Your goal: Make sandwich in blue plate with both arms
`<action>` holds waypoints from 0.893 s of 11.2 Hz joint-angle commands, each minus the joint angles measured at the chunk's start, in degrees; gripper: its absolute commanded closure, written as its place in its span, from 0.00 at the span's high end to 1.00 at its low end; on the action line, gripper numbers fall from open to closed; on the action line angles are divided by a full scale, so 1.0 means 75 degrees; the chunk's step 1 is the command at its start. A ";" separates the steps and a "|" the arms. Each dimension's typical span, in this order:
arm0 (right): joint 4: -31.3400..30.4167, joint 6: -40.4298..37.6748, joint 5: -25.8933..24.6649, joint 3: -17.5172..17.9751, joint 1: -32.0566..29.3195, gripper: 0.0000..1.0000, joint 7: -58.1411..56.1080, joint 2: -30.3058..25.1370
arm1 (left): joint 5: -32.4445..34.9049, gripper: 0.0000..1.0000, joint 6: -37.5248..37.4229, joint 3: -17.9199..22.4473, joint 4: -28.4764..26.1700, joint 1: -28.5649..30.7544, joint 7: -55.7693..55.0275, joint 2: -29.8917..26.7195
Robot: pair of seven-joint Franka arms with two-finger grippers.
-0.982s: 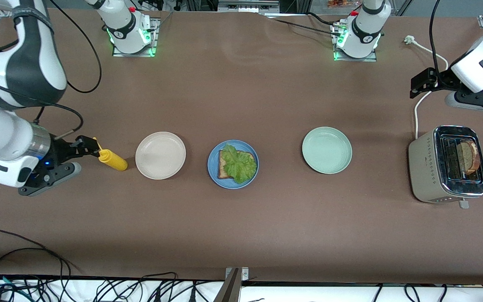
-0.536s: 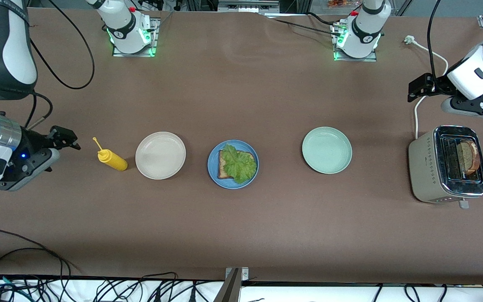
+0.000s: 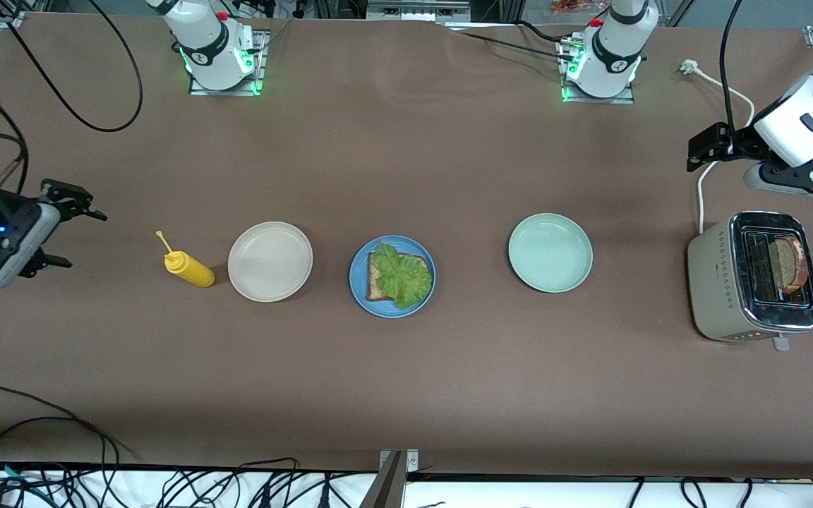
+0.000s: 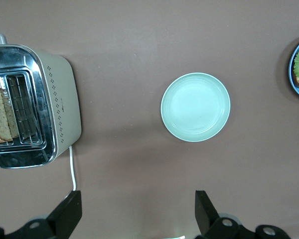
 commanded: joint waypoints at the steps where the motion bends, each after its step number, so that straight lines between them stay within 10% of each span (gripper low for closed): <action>1: -0.0591 0.0538 0.1208 0.0011 -0.0815 1.00 -0.2331 0.0361 | -0.0100 1.00 -0.0035 0.0031 0.0183 -0.0008 0.0167 0.0069; 10: -0.2044 0.2389 0.3917 0.0023 -0.1133 1.00 -0.5991 0.1429 | -0.0053 1.00 -0.0047 0.0042 0.0405 0.0003 0.0109 0.0057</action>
